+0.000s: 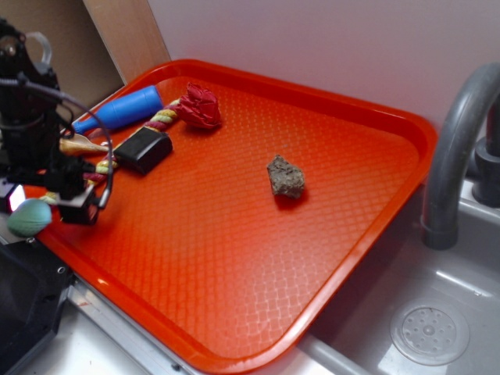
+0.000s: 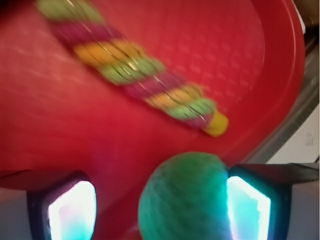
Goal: Grab the green ball.
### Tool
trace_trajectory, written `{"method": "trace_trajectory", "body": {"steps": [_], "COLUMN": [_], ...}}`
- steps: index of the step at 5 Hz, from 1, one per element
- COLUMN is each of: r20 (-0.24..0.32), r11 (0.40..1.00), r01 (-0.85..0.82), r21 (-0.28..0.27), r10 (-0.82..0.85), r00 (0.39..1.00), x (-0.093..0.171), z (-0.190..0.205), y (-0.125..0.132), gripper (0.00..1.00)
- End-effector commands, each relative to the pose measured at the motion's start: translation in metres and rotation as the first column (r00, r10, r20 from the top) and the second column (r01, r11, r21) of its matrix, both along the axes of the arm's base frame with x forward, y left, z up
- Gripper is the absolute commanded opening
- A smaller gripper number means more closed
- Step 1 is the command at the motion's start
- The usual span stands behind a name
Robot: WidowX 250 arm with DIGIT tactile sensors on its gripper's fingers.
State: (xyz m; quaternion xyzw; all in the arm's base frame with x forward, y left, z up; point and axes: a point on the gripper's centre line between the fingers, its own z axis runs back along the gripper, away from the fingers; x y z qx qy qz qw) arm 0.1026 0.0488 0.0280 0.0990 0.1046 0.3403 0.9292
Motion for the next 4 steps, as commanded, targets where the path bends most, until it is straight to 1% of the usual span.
{"method": "trace_trajectory", "body": {"steps": [1, 2, 3, 4], "r20": [0.005, 0.038, 0.160, 0.283], "r11": [0.998, 0.993, 0.949, 0.909], "r01": [0.064, 0.122, 0.313, 0.413], "r21": [0.009, 0.003, -0.022, -0.050], "r10": [-0.064, -0.122, -0.306, -0.384], "r00": [0.998, 0.992, 0.939, 0.879], "x": [-0.026, -0.017, 0.013, 0.040], "z": [0.007, 0.018, 0.067, 0.120], "y": [0.007, 0.005, -0.015, -0.038], "gripper": [0.00, 0.00, 0.00, 0.00]}}
